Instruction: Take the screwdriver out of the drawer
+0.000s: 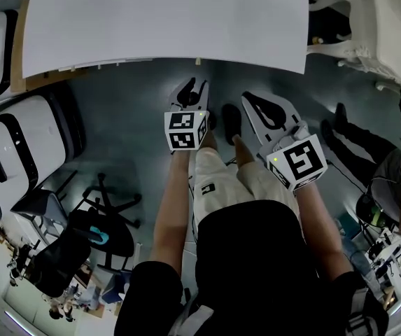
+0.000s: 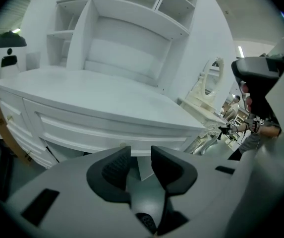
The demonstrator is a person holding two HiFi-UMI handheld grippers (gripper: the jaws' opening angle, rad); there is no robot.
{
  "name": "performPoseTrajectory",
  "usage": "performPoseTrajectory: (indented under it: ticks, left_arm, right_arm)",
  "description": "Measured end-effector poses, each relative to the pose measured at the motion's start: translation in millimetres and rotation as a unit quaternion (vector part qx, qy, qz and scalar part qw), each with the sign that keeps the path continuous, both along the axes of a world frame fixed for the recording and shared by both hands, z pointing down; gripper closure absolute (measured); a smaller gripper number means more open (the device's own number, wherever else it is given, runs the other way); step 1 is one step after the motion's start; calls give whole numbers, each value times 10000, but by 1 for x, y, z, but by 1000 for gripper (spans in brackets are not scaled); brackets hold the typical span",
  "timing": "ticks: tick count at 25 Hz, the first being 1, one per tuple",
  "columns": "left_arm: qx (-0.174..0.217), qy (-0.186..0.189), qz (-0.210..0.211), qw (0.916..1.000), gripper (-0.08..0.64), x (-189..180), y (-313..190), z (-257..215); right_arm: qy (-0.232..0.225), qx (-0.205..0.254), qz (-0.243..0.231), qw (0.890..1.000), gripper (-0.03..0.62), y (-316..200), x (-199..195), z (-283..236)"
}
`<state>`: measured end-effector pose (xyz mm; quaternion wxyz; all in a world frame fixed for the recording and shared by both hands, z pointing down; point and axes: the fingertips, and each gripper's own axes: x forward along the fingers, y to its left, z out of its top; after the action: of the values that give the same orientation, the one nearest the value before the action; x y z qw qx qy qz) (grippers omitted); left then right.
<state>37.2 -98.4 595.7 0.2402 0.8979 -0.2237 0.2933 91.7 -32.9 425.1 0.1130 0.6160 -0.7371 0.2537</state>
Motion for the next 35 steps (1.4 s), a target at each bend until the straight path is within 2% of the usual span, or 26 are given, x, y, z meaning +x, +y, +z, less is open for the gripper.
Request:
performPoseTrajectory:
  ticks: [11,21,30,35]
  left_arm:
    - [-92,-514,-57,9986,423,9,-26,56]
    - [-139,-618,-126,9979,422,24,-39,81]
    - [-116,-668,-255,9974,472,31,-47,85]
    - [-179,-625,-277,9975,477,32,-48,84]
  right_arm:
    - [22,-182,136,9997,575,-2,7,10]
    - [-43,-342,149,9993,575,7,7,24]
    - [-51,-430,216,9988,575,17,15,27]
    - [-56,-432,194,9989,575,18,16,28]
